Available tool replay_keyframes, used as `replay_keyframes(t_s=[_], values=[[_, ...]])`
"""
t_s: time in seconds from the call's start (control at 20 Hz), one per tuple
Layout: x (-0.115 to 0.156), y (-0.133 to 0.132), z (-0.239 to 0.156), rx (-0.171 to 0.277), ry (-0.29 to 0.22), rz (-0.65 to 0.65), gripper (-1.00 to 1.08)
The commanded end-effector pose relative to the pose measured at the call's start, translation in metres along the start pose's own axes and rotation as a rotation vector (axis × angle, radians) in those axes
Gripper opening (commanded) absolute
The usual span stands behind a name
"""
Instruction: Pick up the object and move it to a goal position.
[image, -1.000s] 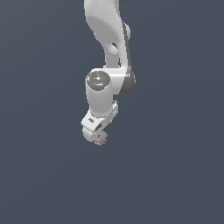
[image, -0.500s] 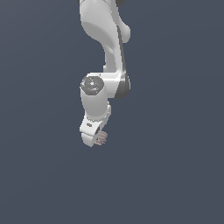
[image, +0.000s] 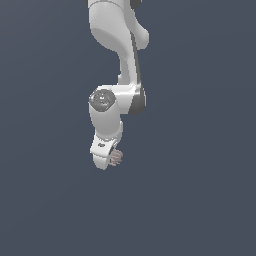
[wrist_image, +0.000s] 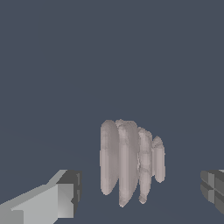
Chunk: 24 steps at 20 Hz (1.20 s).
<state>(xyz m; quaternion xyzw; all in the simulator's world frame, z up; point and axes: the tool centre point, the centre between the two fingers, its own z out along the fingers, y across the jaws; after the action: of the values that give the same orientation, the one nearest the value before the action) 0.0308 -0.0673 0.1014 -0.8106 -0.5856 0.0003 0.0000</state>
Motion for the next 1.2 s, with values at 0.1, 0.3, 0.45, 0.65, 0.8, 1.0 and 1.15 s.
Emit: replay_keyframes(t_s=[0.1,0.3,0.45,0.65,0.8,1.0,1.15], values=[[0.000,0.000,0.000,0.000,0.000,-0.006,1.00],[0.000,0.000,0.007,0.000,0.000,-0.007,1.00],[0.000,0.000,0.020,0.000,0.000,-0.008,1.00],[0.000,-0.001,0.041,0.000,0.000,-0.011,1.00],[0.000,-0.001,0.049,0.000,0.000,-0.011,1.00],[-0.001,0.000,0.051,0.000,0.000,-0.011,-1.00],[-0.001,0.000,0.051,0.000,0.000,-0.011,-1.00]])
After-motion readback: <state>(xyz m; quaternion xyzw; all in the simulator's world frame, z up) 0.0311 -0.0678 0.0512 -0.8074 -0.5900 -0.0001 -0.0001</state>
